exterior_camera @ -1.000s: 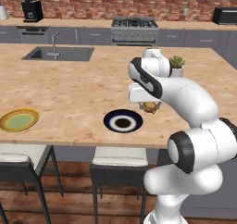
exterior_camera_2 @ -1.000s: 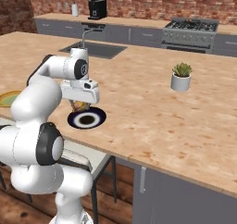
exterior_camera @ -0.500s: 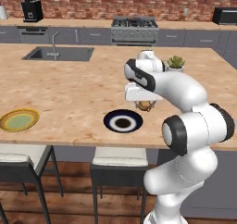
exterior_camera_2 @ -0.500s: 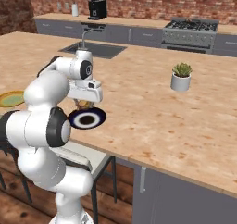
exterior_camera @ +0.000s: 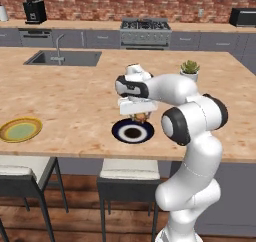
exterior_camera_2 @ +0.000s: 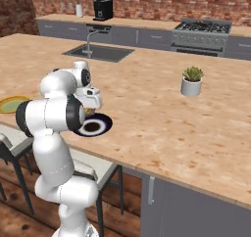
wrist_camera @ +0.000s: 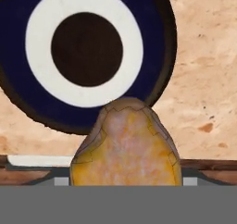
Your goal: Take the chicken drumsticks from the pan and place one on each plate on the dining counter.
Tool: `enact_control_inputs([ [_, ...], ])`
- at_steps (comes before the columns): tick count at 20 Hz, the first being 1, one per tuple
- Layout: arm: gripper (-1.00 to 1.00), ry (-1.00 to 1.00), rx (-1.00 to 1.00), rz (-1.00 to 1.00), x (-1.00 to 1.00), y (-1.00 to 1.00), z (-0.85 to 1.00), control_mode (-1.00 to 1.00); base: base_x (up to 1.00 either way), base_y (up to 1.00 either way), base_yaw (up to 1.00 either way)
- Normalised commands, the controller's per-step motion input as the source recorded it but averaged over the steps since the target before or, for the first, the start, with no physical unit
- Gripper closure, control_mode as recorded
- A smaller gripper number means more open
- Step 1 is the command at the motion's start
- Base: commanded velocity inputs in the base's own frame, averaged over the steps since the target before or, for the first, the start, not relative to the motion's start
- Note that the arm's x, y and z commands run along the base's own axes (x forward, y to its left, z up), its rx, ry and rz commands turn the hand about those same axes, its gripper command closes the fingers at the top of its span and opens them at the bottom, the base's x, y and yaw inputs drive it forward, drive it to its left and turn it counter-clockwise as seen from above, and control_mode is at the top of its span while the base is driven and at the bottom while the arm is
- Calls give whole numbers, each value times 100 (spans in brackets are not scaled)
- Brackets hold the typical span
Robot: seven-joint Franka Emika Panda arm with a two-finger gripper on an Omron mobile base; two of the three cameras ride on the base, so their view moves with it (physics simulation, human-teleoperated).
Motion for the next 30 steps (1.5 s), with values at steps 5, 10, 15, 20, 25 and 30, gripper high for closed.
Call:
enact_control_inputs([
  [5,100,-16,-4,-5,29,10,-52,-100,0,0,0],
  [10,100,0,0,-11,48,3,-29,-100,0,0,0],
  [15,100,0,0,-10,46,0,-24,-100,0,0,0],
  [20,100,0,0,-8,31,0,-30,-100,0,0,0],
  [25,100,0,0,-8,22,0,-30,-100,0,0,0],
  [30,100,0,0,-6,2,0,-24,-100,0,0,0],
])
